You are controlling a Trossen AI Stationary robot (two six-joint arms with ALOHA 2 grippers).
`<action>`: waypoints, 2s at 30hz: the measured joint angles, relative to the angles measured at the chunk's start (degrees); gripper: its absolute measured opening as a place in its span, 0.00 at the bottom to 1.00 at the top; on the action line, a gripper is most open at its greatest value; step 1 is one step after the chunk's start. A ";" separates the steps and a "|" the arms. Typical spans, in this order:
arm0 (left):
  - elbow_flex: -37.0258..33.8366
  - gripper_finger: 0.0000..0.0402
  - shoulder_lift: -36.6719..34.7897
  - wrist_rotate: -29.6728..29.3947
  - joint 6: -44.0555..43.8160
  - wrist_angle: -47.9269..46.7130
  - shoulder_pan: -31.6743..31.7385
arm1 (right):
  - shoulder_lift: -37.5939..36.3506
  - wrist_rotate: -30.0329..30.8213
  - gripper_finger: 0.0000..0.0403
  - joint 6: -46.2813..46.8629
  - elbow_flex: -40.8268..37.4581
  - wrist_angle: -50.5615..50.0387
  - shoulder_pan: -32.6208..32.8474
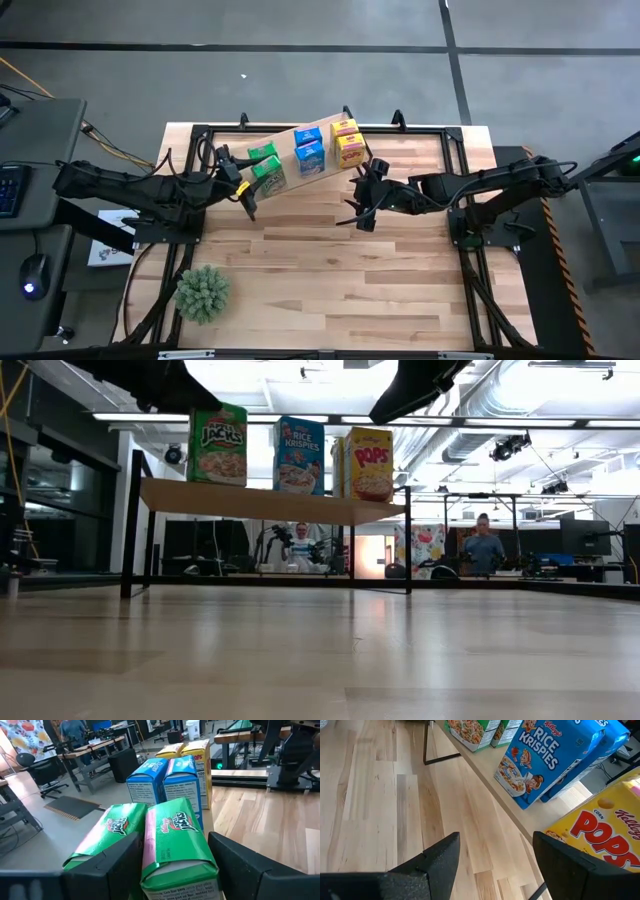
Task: Stack cereal on shelf
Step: Put the green cereal box on the shelf aligned with the green cereal box, then return to Home Position
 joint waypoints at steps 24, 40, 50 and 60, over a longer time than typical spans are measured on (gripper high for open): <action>0.02 0.57 -0.04 2.67 4.02 10.69 -0.90 | -0.02 -0.17 0.60 0.00 0.00 0.55 0.00; 0.02 0.54 -3.54 6.96 9.29 13.53 -9.61 | -0.02 0.07 0.60 0.46 0.02 1.38 0.00; -7.30 0.21 -17.09 8.90 8.91 10.75 -10.02 | -0.04 0.04 0.60 0.45 0.02 3.37 0.00; -24.27 0.01 -27.44 17.18 1.76 14.29 -9.94 | -0.04 1.56 0.60 2.03 0.35 1.80 0.00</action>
